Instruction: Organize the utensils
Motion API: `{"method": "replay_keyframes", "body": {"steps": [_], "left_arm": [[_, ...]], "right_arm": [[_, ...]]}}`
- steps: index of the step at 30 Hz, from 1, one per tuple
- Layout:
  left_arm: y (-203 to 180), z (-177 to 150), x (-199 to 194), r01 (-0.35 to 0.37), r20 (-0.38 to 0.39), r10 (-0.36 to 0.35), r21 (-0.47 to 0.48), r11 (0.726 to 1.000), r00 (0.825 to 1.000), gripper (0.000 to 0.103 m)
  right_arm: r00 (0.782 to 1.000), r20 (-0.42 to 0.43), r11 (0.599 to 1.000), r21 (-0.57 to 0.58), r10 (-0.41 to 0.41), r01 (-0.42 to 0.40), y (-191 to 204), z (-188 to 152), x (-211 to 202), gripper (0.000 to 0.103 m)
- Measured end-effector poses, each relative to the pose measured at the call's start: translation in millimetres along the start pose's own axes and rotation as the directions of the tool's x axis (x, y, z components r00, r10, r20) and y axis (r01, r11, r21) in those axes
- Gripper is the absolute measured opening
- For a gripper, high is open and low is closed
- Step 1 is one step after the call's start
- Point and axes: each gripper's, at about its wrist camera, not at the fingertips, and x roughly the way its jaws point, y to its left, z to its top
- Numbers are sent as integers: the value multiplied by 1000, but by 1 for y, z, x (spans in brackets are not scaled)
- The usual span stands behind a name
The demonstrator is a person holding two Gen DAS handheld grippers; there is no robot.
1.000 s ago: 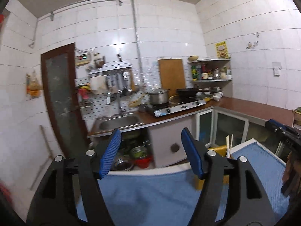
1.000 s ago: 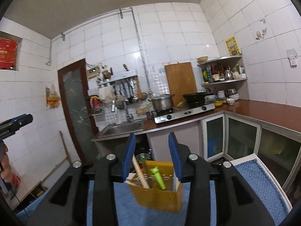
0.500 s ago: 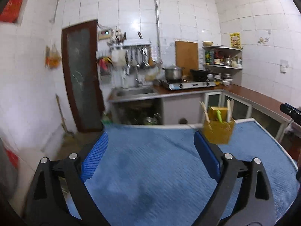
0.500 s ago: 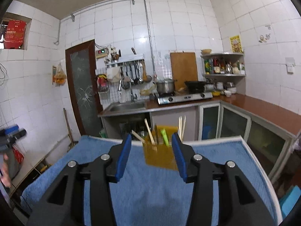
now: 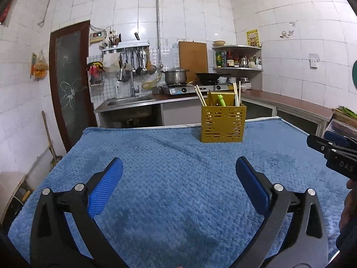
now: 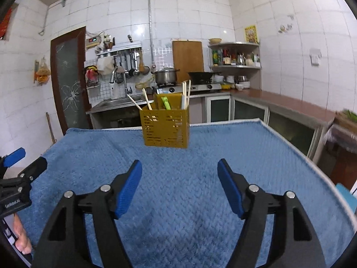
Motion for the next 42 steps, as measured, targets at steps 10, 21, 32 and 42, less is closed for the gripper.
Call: {"method": "replay_keyframes", "body": {"steps": [10,21,32,42], "left_arm": [[9,0,21,-46,2,46,-39,998,999,98],[11,0,40,-79,7,79,-55,995,997,98],[5,-1,52,-63,-13,62,-43,997,998,98],[6,-6,62,-38,-49,35,-62,997,998,98]], "right_arm": [[999,27,998,-58,25,-23,23,-3,23,81],[1000,23,996,-85,-16,18,30,-5,44,87],[999,-5,996,-86,-37,37,29,-10,58,87],[999,0,993,-102,-54,54,32,-14,61,87]]}}
